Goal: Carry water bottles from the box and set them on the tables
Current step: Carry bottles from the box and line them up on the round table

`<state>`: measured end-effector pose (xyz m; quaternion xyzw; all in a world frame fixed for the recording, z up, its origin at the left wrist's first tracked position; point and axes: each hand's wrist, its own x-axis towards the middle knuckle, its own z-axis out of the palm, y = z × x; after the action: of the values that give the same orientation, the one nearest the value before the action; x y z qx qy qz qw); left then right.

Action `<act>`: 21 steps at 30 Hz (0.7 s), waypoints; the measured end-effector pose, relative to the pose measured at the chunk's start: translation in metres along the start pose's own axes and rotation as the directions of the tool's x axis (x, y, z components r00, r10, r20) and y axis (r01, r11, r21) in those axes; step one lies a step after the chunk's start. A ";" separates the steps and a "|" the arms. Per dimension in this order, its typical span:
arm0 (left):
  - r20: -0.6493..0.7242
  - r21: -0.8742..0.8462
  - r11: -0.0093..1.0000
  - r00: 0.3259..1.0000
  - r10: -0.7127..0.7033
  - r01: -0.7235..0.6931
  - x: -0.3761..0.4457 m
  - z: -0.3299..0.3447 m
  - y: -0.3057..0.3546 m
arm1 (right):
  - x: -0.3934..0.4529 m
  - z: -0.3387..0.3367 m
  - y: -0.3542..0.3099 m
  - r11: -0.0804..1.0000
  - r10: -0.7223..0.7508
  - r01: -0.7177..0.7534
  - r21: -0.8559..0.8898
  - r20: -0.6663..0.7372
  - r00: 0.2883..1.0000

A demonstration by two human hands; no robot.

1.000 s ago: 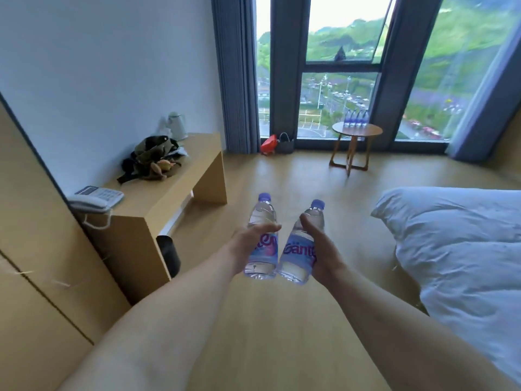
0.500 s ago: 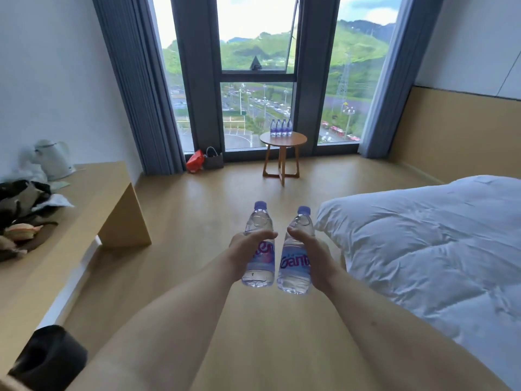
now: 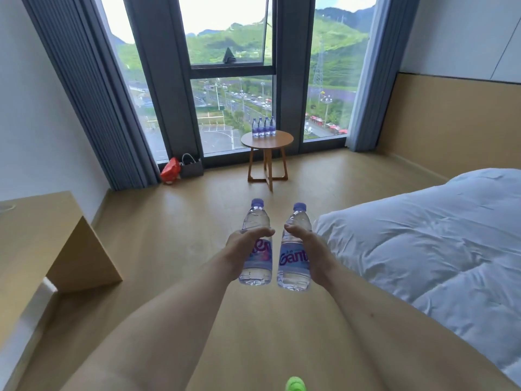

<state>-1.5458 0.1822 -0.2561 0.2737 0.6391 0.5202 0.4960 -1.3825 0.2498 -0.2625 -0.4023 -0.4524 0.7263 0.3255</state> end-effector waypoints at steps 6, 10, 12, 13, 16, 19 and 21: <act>-0.050 0.030 0.999 0.999 -0.017 0.019 0.139 -0.010 0.065 | 0.154 0.001 -0.049 1.000 -0.006 0.007 -0.008 0.079 0.997; -0.087 0.013 1.000 0.996 -0.020 0.021 0.224 -0.019 0.115 | 0.247 0.006 -0.091 1.000 0.013 -0.011 -0.029 0.082 0.997; -0.102 -0.021 0.999 0.994 -0.036 0.034 0.261 -0.024 0.132 | 0.288 0.013 -0.107 0.999 0.018 -0.014 -0.042 0.089 0.996; -0.107 -0.032 0.999 0.993 -0.046 0.043 0.280 -0.027 0.138 | 0.307 0.018 -0.114 0.998 0.023 -0.018 -0.052 0.091 0.996; -0.117 -0.045 0.997 0.990 -0.074 0.069 0.338 -0.042 0.150 | 0.368 0.032 -0.127 0.998 0.051 -0.047 -0.052 0.078 0.996; -0.107 -0.047 0.996 0.991 -0.086 0.081 0.404 -0.061 0.161 | 0.434 0.049 -0.133 0.996 0.069 -0.066 -0.057 0.064 0.996; -0.087 -0.042 0.996 0.993 -0.080 0.077 0.452 -0.077 0.172 | 0.481 0.063 -0.137 0.996 0.064 -0.060 -0.064 0.056 0.996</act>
<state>-1.8070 0.5963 -0.2552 0.2153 0.6606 0.5243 0.4923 -1.6462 0.6794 -0.2593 -0.4048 -0.4715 0.7329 0.2769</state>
